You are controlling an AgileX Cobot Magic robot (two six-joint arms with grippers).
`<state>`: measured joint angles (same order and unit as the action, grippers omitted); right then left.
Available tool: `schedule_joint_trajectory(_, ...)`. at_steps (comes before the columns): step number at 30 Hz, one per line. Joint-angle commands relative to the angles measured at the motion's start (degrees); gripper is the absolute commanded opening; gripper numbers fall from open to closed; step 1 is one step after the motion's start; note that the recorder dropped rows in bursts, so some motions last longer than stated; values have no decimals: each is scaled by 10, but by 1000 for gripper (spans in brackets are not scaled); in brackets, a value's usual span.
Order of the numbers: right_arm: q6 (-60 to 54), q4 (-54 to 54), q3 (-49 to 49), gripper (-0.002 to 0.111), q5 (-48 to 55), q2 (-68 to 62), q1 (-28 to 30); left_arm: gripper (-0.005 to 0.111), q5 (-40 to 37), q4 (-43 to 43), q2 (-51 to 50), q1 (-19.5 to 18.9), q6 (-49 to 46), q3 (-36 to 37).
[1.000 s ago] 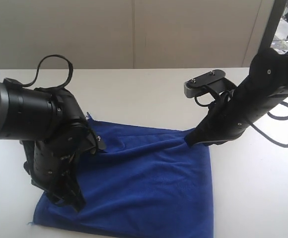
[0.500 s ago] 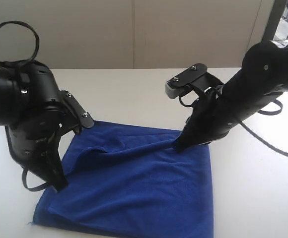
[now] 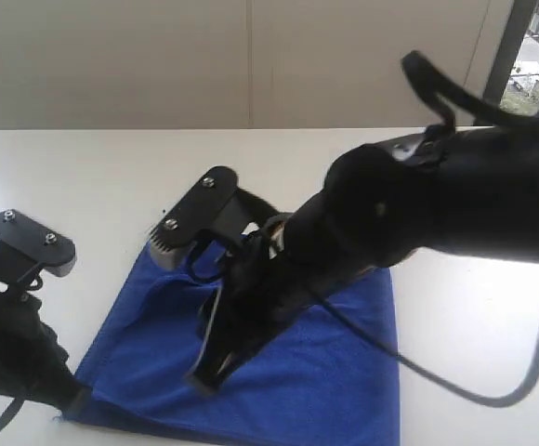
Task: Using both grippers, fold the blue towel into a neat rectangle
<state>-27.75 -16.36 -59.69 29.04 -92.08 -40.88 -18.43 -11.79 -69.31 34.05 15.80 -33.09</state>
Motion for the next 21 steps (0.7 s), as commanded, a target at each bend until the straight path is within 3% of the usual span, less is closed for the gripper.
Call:
schedule_joint_trajectory(1,-6,-19,-26,38,-31,-52,-46,0,24,5,24,-3,23,33)
schedule_joint_trajectory(5,-3,-20,-61,38,-39,-109,-73,0,23,-15,39,-29,34,33)
schedule_joint_trajectory(12,-3,-23,-130,38,-49,-178,-95,0,24,-23,74,-122,32,33)
schedule_joint_trajectory(21,-3,-27,-195,38,-37,-251,-111,0,21,-24,100,-172,22,33)
